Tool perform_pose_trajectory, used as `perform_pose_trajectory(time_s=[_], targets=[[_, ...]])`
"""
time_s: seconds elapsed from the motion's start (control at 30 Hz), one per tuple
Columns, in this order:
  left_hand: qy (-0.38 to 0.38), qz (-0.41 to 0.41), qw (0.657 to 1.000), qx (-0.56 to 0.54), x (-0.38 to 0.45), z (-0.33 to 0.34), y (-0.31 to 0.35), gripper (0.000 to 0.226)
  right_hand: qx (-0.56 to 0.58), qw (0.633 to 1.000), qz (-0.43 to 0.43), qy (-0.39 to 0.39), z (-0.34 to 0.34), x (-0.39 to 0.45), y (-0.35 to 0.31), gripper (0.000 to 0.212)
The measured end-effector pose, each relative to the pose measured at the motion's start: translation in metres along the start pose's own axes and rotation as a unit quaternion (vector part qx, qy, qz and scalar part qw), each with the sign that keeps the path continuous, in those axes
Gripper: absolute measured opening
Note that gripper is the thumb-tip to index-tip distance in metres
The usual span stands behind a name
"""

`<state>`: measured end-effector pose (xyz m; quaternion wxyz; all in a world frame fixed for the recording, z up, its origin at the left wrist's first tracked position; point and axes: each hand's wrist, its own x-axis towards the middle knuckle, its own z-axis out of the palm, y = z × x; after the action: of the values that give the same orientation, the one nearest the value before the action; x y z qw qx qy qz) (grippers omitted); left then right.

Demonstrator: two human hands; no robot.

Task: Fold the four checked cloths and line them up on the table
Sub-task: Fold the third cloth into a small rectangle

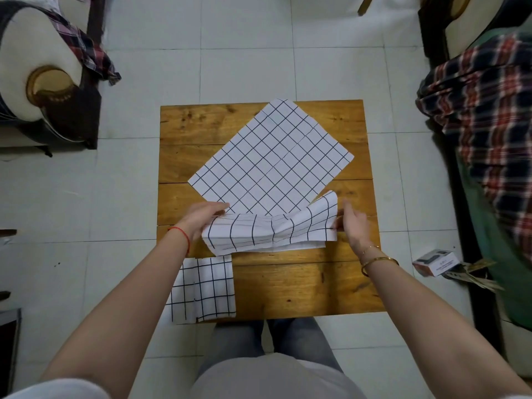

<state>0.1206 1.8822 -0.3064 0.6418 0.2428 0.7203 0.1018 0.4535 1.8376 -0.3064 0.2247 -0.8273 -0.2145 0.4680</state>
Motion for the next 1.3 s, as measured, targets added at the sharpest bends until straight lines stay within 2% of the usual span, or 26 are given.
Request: perform_pose_trajectory(time_s=[0.17, 0.27, 0.4, 0.5, 0.57, 0.7, 0.73, 0.9, 1.0, 1.07, 1.17, 1.3], targets=[[0.006, 0.032, 0.998, -0.062, 0.012, 0.005, -0.005, 0.037, -0.016, 1.000, 0.006, -0.025, -0.001, 0.009, -0.019, 0.067], [0.025, 0.040, 0.996, -0.079, 0.014, 0.007, -0.004, 0.041, -0.017, 0.998, 0.027, -0.051, 0.002, 0.018, -0.027, 0.034], [0.046, 0.048, 0.992, -0.104, 0.021, 0.006, -0.004, 0.042, -0.082, 0.993, 0.007, -0.084, 0.007, 0.029, -0.029, 0.034], [0.058, 0.054, 0.990, -0.114, 0.025, 0.005, -0.002, 0.044, -0.112, 0.981, 0.058, -0.148, 0.009, 0.031, -0.027, 0.068], [0.064, 0.060, 0.989, -0.120, 0.025, 0.005, -0.002, 0.047, -0.113, 0.975, 0.089, -0.168, 0.011, 0.032, -0.021, 0.068], [0.082, 0.064, 0.985, -0.135, 0.025, 0.005, -0.004, 0.048, -0.077, 0.983, 0.081, -0.148, 0.017, 0.029, -0.019, 0.027], [0.084, 0.064, 0.985, -0.138, 0.025, 0.005, -0.005, 0.048, -0.056, 0.985, 0.084, -0.137, 0.019, 0.028, -0.020, 0.024], [0.114, 0.065, 0.980, -0.150, 0.030, 0.000, -0.006, 0.048, 0.012, 0.996, 0.065, -0.066, 0.022, 0.040, -0.017, 0.015], [0.138, 0.069, 0.977, -0.146, 0.037, -0.004, -0.005, 0.046, 0.040, 0.998, 0.040, -0.017, 0.023, 0.044, -0.019, 0.020], [0.142, 0.072, 0.976, -0.147, 0.043, -0.006, -0.002, 0.043, 0.064, 0.998, 0.028, -0.003, 0.026, 0.048, -0.023, 0.022], [0.150, 0.096, 0.974, -0.137, 0.057, -0.006, 0.002, 0.042, 0.087, 0.996, 0.012, 0.004, 0.032, 0.057, -0.026, 0.012], [0.154, 0.122, 0.974, -0.110, 0.083, -0.004, 0.007, 0.043, 0.095, 0.995, -0.003, 0.010, 0.042, 0.081, -0.029, 0.020]])
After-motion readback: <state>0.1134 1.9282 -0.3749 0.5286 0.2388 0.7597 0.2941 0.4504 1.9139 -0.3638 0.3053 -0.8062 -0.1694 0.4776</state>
